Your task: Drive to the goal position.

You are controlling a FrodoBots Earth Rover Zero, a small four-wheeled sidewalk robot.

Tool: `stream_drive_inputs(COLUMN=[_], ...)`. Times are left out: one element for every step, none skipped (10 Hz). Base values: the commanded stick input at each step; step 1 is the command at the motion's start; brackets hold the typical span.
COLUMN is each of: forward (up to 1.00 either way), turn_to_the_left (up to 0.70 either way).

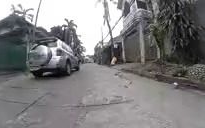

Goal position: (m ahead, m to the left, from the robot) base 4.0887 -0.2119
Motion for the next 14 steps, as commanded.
stream_drive_inputs(forward=[1.0, 1.0, 1.0, 1.0, 1.0, 1.0, 1.0, 1.0, 1.0, 1.0, 1.0, 1.0, 1.0, 1.0], turn_to_the_left=[-0.15, -0.15, -0.15, -0.15, -0.15, -0.15, -0.15, -0.15, -0.11, 0.25, 0.25, 0.15, -0.15, -0.15])
